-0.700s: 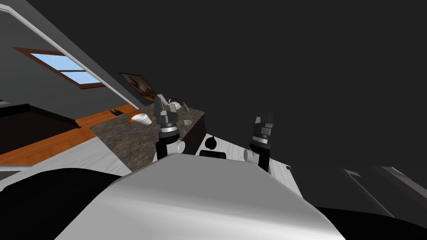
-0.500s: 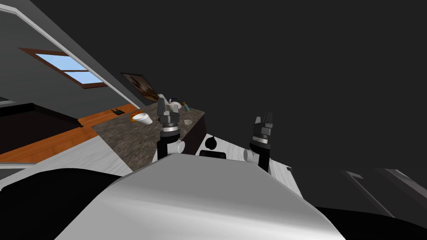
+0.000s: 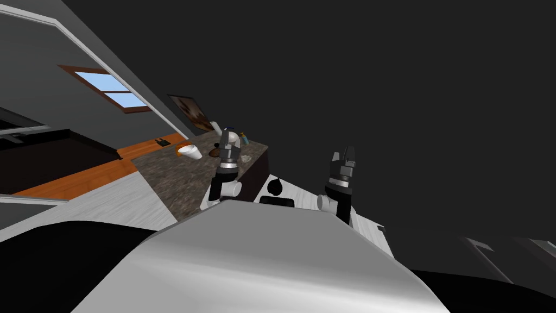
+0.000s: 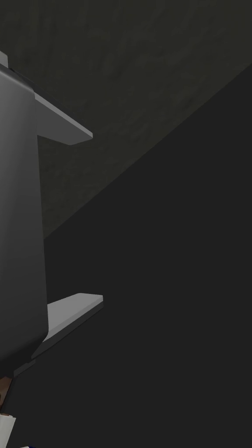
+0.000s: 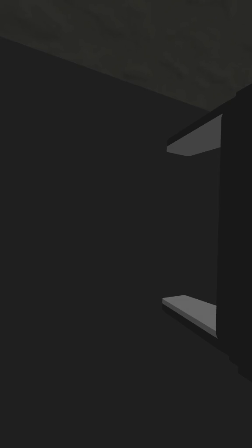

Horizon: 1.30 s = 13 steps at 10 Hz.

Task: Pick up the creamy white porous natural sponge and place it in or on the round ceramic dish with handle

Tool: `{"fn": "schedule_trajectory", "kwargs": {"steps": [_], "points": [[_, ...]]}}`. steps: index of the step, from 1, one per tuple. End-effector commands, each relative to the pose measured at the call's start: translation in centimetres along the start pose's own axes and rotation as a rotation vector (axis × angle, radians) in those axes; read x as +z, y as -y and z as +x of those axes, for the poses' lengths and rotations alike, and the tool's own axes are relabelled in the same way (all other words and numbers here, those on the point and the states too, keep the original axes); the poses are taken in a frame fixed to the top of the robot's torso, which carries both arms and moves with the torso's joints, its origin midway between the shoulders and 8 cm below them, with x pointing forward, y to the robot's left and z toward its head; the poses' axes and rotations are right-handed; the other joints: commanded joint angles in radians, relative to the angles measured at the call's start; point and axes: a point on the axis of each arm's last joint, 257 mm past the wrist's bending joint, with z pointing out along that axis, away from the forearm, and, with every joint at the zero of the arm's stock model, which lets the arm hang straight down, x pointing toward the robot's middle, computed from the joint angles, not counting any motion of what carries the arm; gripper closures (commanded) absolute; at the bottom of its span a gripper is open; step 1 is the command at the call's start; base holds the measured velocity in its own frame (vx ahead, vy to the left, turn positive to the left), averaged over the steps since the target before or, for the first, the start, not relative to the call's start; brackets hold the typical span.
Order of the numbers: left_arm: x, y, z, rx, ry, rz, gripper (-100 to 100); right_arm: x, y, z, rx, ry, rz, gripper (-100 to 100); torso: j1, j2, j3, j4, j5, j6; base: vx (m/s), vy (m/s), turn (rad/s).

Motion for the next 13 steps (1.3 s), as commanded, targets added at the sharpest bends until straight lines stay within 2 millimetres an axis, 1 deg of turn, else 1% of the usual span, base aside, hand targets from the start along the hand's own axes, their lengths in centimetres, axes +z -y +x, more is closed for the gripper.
{"fn": "schedule_trajectory", "kwargs": {"steps": [1,2,3,5,6,8,9,10,11,12,13], "points": [[0.1,-1.2,0.1,-0.011,-0.01,-0.02,-100,0.0,0.0,0.0,0.0,0.0,0.0,0,0.0,0.0,0.0,0.0,0.0,0.0,0.011,-0.031,0.047],[0.4,-2.6,0.4,-0.029,-0.022,-0.049,-100,0.0,0.0,0.0,0.0,0.0,0.0,0,0.001,0.001,0.0,0.0,0.0,0.0,0.008,-0.022,0.095],[0.4,-2.6,0.4,-0.029,-0.022,-0.049,-100,0.0,0.0,0.0,0.0,0.0,0.0,0,0.001,0.001,0.0,0.0,0.0,0.0,0.006,-0.021,0.04],[1.0,-5.7,1.1,-0.071,-0.04,-0.112,-100,0.0,0.0,0.0,0.0,0.0,0.0,0,0.001,0.001,0.0,0.0,0.0,0.0,0.014,-0.035,0.131],[1.0,-5.7,1.1,-0.071,-0.04,-0.112,-100,0.0,0.0,0.0,0.0,0.0,0.0,0,0.001,0.001,0.0,0.0,0.0,0.0,0.013,-0.042,0.059],[1.6,-8.9,1.8,-0.119,-0.053,-0.18,-100,0.0,0.0,0.0,0.0,0.0,0.0,0,0.0,0.0,0.0,0.0,0.0,0.0,0.014,-0.045,0.133],[1.6,-8.9,1.8,-0.119,-0.053,-0.18,-100,0.0,0.0,0.0,0.0,0.0,0.0,0,0.0,0.0,0.0,0.0,0.0,0.0,0.012,-0.044,0.066],[1.9,-10.5,2.2,-0.144,-0.057,-0.216,-100,0.0,0.0,0.0,0.0,0.0,0.0,0,0.0,0.0,0.0,0.0,0.0,0.0,0.018,-0.041,0.113],[1.9,-10.5,2.2,-0.144,-0.057,-0.216,-100,0.0,0.0,0.0,0.0,0.0,0.0,0,0.0,0.0,0.0,0.0,0.0,0.0,0.016,-0.034,0.062],[2.2,-12.2,2.7,-0.171,-0.061,-0.253,-100,0.0,0.0,0.0,0.0,0.0,0.0,0,0.001,0.0,0.0,0.0,0.0,0.0,0.009,-0.036,0.111],[2.7,-13.2,3.2,-0.199,-0.066,-0.278,-100,0.0,0.0,0.0,0.0,0.0,0.0,0,0.001,0.0,0.0,0.0,0.0,0.0,0.008,-0.052,0.222]]}}
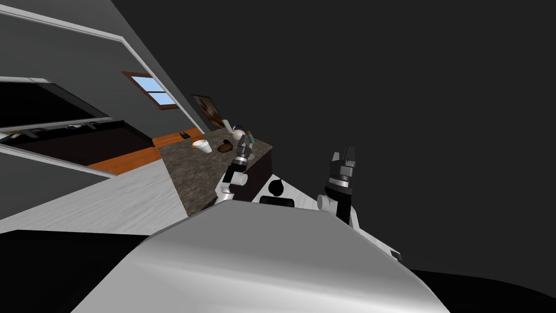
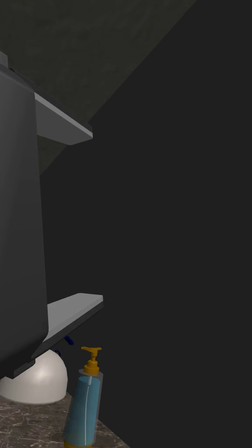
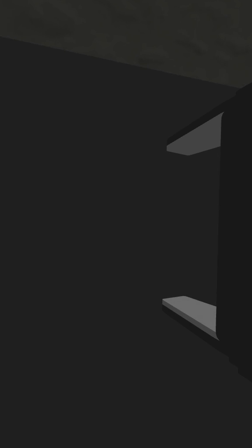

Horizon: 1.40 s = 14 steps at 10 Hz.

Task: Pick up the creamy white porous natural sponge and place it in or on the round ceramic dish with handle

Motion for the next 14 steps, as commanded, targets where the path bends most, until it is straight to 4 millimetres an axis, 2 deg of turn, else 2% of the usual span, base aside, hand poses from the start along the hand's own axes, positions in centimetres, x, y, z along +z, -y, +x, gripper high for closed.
{"fn": "schedule_trajectory", "kwargs": {"steps": [1,3,6,8,10,11,12,13,14], "points": [[0.5,-1.4,0.1,-0.017,-0.001,-0.032,-100,0.0,0.0,0.0,0.0,0.0,0.0,0,0.0,0.0,0.0,0.0,0.0,0.0,0.009,-0.052,0.053],[2.0,-3.7,0.7,-0.074,-0.011,-0.094,-100,0.0,0.0,0.0,0.0,0.0,0.0,0,0.0,0.0,0.0,0.0,0.0,0.0,0.017,-0.056,0.138],[2.6,-6.3,0.7,-0.101,-0.01,-0.154,-100,0.0,0.0,0.0,0.0,0.0,0.0,0,0.0,0.0,0.0,0.0,0.0,0.0,0.007,-0.043,0.094],[3.8,-8.9,1.3,-0.155,-0.016,-0.224,-100,0.0,0.0,0.0,0.0,0.0,0.0,0,0.001,0.0,0.0,0.0,0.0,0.0,0.011,-0.048,0.162],[4.6,-10.6,1.7,-0.18,-0.02,-0.271,-100,0.0,0.0,0.0,0.0,0.0,0.0,0,0.0,0.0,0.0,0.0,0.0,0.001,0.011,-0.049,0.099],[4.3,-11.5,1.6,-0.18,-0.014,-0.288,-100,0.0,0.0,0.0,0.0,0.0,0.0,0,0.0,0.0,0.0,0.0,0.0,0.0,0.005,-0.039,0.062],[5.1,-12.4,2.0,-0.205,-0.019,-0.32,-100,0.0,0.0,0.0,0.0,0.0,0.0,0,0.001,0.0,0.0,0.0,0.0,0.0,0.006,-0.045,0.114],[4.8,-13.2,1.8,-0.204,-0.014,-0.336,-100,0.0,0.0,0.0,0.0,0.0,0.0,0,0.0,0.0,0.0,0.0,0.0,0.0,0.007,-0.041,0.077],[5.5,-14.0,2.3,-0.229,-0.019,-0.366,-100,0.0,0.0,0.0,0.0,0.0,0.0,0,0.001,0.0,0.0,0.0,0.0,0.0,0.004,-0.042,0.134]]}}
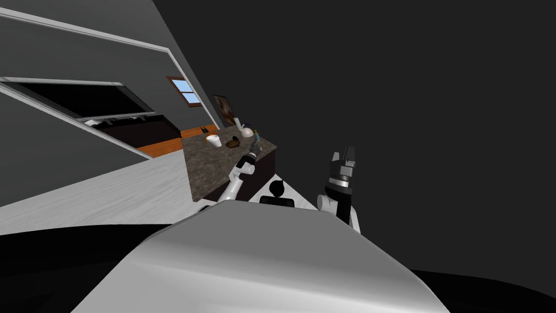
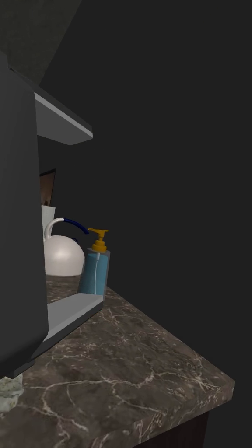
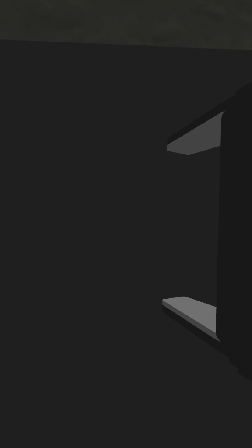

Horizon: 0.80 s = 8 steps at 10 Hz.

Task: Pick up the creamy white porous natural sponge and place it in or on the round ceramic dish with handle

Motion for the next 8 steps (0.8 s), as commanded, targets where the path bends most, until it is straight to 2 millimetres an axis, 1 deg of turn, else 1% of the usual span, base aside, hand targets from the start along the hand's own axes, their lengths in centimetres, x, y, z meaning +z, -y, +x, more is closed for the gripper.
{"fn": "schedule_trajectory", "kwargs": {"steps": [1,2,3,4,5,6,7,8], "points": [[0.5,-1.3,-0.5,-0.014,0.007,-0.037,-100,0.0,0.0,0.0,0.0,0.0,0.0,0,0.0,0.0,0.0,0.0,0.0,0.0,0.004,-0.037,0.071],[1.4,-1.8,-0.1,-0.038,0.002,-0.068,-100,0.0,0.0,0.0,0.0,0.0,0.0,0,0.0,0.0,0.0,0.0,0.0,0.0,0.006,-0.038,0.155],[1.4,-2.8,-0.5,-0.038,0.011,-0.086,-100,0.0,0.0,0.0,0.0,0.0,0.0,0,0.0,0.0,0.0,0.0,0.0,0.0,0.007,-0.036,0.059],[2.3,-3.4,-0.3,-0.061,0.008,-0.119,-100,0.0,0.0,0.0,0.0,0.0,0.0,0,0.001,0.0,0.0,0.0,0.0,0.0,-0.002,-0.049,0.107],[2.2,-4.2,-0.6,-0.061,0.015,-0.134,-100,0.0,0.0,0.0,0.0,0.0,0.0,0,0.0,0.0,0.0,0.0,0.0,0.0,-0.002,-0.045,0.076],[3.0,-4.9,-0.4,-0.082,0.014,-0.169,-100,0.0,0.0,0.0,0.0,0.0,0.0,0,0.0,0.001,0.0,0.0,0.0,0.0,-0.002,-0.044,0.123],[2.9,-5.6,-0.7,-0.083,0.021,-0.183,-100,0.0,0.0,0.0,0.0,0.0,0.0,0,0.0,0.0,0.0,0.0,0.0,0.0,-0.002,-0.04,0.069],[3.7,-6.0,-0.4,-0.103,0.019,-0.213,-100,0.0,0.0,0.0,0.0,0.0,0.0,0,0.0,0.001,0.0,0.0,0.0,0.0,-0.004,-0.042,0.129]]}}
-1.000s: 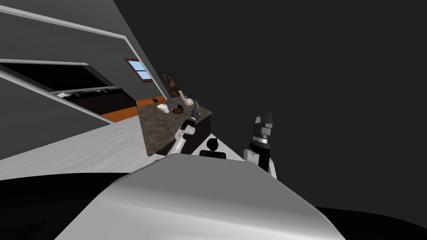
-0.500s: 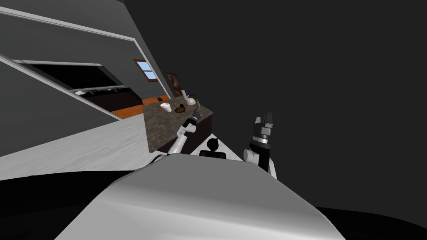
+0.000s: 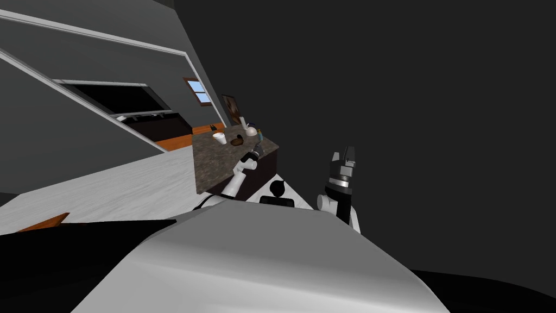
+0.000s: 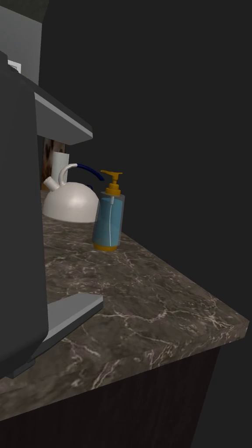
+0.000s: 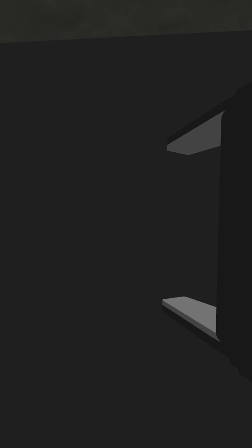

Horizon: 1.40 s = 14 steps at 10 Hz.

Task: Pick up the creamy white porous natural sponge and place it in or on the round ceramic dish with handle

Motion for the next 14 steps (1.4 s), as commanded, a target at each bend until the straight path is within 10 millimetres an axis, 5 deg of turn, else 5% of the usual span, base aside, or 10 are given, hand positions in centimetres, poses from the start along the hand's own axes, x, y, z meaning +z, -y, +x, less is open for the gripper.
{"fn": "schedule_trajectory", "kwargs": {"steps": [1,14], "points": [[0.4,-1.3,-0.4,-0.013,0.011,-0.037,-100,0.0,0.0,0.0,0.0,0.0,0.0,0,0.0,0.0,0.0,0.0,0.0,0.0,0.003,-0.043,0.068],[4.5,-7.8,-3.7,-0.149,0.127,-0.377,-100,0.0,0.0,0.0,0.0,0.0,0.0,0,0.001,0.0,0.0,0.0,0.0,0.0,-0.003,-0.046,0.11]]}}
